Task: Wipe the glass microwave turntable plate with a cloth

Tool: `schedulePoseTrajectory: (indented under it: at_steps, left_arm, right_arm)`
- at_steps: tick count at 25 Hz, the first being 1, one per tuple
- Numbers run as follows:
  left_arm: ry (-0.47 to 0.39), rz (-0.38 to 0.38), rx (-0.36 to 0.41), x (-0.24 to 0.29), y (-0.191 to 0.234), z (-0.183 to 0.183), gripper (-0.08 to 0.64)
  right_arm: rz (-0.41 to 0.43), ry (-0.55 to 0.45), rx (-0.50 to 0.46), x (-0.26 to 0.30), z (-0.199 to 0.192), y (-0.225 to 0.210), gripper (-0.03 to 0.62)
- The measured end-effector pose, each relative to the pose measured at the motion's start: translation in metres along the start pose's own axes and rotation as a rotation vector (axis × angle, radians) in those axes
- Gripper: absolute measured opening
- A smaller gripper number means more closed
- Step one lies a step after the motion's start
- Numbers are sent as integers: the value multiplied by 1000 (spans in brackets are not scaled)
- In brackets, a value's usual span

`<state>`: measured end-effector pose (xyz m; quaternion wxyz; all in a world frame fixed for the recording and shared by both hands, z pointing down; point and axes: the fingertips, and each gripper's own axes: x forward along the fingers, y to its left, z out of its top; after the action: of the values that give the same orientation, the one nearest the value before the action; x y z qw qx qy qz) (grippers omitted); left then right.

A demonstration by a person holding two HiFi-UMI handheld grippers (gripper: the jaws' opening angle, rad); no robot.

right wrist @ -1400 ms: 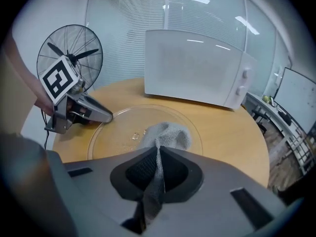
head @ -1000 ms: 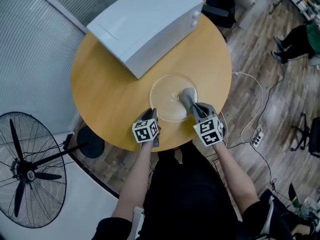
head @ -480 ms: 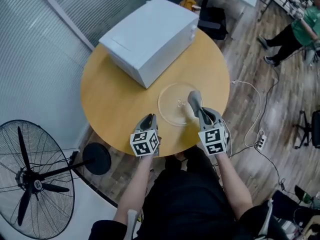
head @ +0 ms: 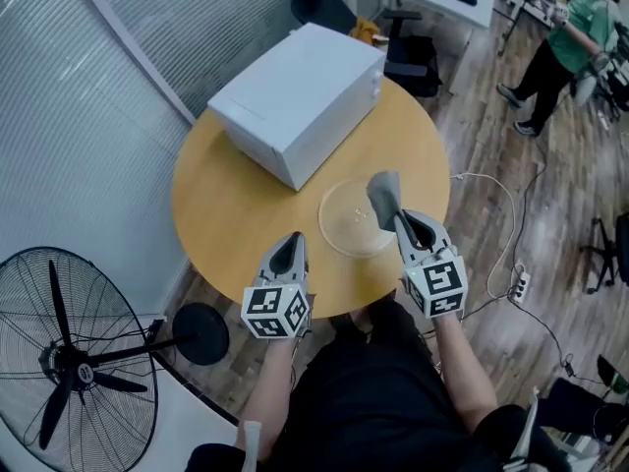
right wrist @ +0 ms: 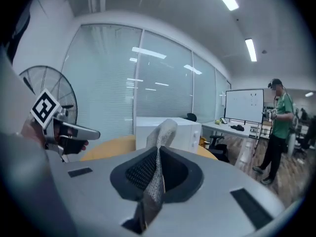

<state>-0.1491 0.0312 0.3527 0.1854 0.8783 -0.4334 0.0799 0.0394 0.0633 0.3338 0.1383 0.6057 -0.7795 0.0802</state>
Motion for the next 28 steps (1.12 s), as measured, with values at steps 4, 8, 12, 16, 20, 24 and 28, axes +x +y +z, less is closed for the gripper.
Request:
schedulePoseTrajectory:
  at_steps: [4, 8, 12, 16, 20, 24, 28]
  left_arm:
    - [-32, -45, 36, -6, -10, 23, -2]
    - [-57, -49, 50, -11, -12, 35, -2]
    - [-59, -65, 63, -9, -17, 36, -2]
    - [-60, -78, 47, -9, -19, 34, -2]
    - [-64, -75, 50, -10, -20, 33, -2]
    - [-71, -80, 56, -9, -23, 35, -2]
    - [-66, -86, 59, -9, -23, 34, -2]
  right_arm:
    - [59, -77, 69, -13, 25, 8, 21]
    - [98, -89, 52, -19, 31, 19, 19]
    - [111, -76, 74, -21, 27, 22, 18]
    - [112, -69, 77, -23, 26, 21, 18]
    - [112, -67, 119, -24, 23, 17, 17]
    - [97, -55, 120, -25, 20, 13, 17]
    - [96, -41, 125, -26, 19, 13, 17]
